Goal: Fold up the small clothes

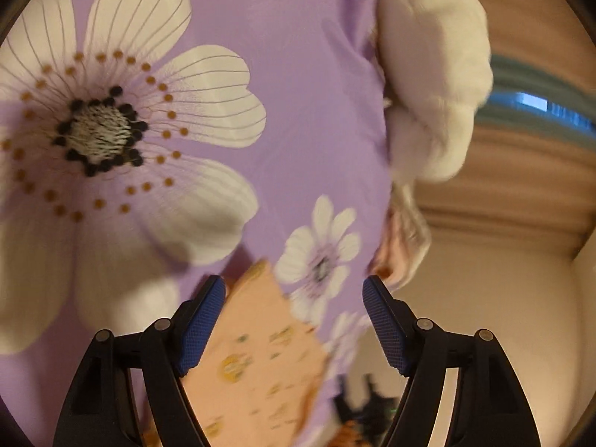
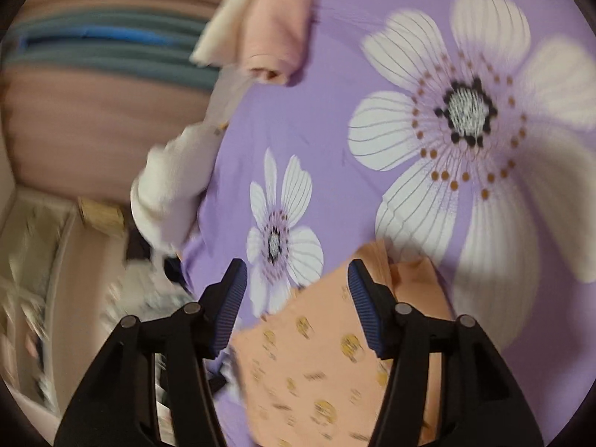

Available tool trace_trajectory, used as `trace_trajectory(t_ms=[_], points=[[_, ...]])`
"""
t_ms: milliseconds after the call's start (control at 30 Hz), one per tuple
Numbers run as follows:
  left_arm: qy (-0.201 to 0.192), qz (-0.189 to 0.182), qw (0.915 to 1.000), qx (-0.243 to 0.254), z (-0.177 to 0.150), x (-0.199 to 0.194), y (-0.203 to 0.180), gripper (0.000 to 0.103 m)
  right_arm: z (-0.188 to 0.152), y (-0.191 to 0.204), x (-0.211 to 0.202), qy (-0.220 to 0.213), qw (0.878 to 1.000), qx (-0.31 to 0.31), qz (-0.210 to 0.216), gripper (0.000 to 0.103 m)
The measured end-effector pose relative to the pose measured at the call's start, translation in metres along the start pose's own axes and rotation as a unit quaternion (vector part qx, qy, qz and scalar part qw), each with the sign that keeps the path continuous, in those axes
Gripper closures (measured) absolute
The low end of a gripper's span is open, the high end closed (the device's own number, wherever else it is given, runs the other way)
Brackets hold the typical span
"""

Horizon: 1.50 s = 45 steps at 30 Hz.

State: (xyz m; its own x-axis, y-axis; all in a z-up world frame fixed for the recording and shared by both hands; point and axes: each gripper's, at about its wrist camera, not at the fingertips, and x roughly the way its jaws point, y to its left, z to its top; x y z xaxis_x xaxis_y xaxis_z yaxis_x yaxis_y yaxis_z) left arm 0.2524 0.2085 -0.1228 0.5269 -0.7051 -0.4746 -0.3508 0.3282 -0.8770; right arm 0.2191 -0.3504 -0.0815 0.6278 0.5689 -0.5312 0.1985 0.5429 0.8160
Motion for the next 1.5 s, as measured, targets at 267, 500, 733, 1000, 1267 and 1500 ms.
trace_trajectory(t_ms=[267, 500, 733, 1000, 1267, 1500], points=[[0.038, 0.100, 0.9746, 0.197, -0.074, -0.018, -0.023, 0.028, -0.073, 0.018, -0.053, -0.019, 0.971, -0.205, -0.121, 0.072], [0.060, 0.164, 0.9223, 0.344, -0.154, -0.012, -0.033, 0.028, -0.136, 0.019, -0.069, -0.012, 0.931, -0.307, -0.196, 0.084], [0.063, 0.190, 0.9140, 0.353, -0.181, 0.004, -0.013, 0.028, -0.180, 0.014, -0.061, -0.009, 0.899, -0.366, -0.242, 0.081], [0.068, 0.204, 0.9236, 0.318, -0.174, 0.007, 0.005, 0.028, -0.187, 0.005, -0.049, 0.001, 0.890, -0.377, -0.259, 0.081], [0.070, 0.219, 0.9203, 0.316, -0.176, 0.012, 0.005, 0.028, -0.185, -0.009, -0.043, 0.006, 0.894, -0.369, -0.253, 0.095], [0.073, 0.216, 0.9239, 0.308, -0.173, 0.012, 0.007, 0.028, -0.172, -0.015, -0.082, -0.023, 0.937, -0.305, -0.170, 0.098]])
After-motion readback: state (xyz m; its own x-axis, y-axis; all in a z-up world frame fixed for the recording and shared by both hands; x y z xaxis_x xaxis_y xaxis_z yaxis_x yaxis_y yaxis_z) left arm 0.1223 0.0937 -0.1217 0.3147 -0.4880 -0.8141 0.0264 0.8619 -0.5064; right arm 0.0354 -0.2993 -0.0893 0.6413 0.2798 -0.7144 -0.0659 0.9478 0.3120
